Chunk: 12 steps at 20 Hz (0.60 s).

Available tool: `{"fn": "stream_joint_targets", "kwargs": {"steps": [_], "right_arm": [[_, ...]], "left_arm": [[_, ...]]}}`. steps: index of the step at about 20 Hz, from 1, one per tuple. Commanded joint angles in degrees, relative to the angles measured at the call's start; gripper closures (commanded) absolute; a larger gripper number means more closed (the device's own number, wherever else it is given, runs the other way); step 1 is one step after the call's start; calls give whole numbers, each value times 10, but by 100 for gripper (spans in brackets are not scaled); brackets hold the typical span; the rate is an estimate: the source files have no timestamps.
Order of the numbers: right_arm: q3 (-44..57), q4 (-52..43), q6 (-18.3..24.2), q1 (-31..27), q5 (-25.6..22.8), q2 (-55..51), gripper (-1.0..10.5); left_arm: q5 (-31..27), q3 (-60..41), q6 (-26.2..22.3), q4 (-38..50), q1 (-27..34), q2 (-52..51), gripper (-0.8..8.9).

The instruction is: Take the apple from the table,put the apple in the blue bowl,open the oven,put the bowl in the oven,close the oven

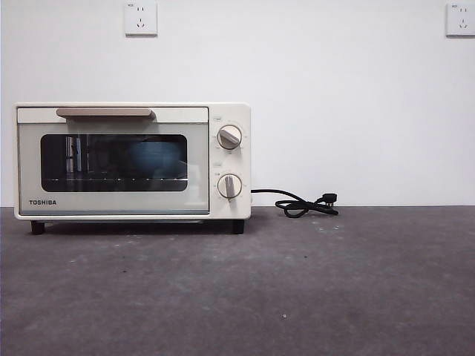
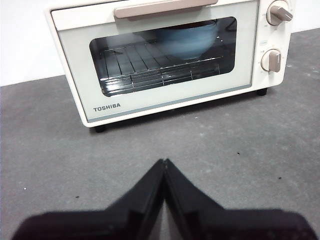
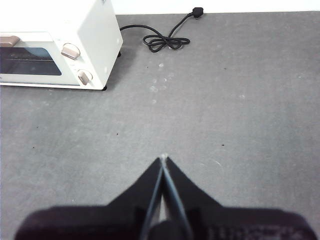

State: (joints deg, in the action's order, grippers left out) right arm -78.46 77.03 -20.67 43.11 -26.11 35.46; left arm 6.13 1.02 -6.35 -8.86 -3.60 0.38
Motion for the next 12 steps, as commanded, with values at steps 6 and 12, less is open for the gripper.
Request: {"fn": "stream_joint_targets", "kwargs": {"steps": [6,12], "right_arm": [[4,-3,-6,0,-1,0,946],[4,-3,-6,0,-1,0,946]], "left_arm": [[-2,-6,4,1,-1,4,817],[-2,-6,4,1,-1,4,817]]}}
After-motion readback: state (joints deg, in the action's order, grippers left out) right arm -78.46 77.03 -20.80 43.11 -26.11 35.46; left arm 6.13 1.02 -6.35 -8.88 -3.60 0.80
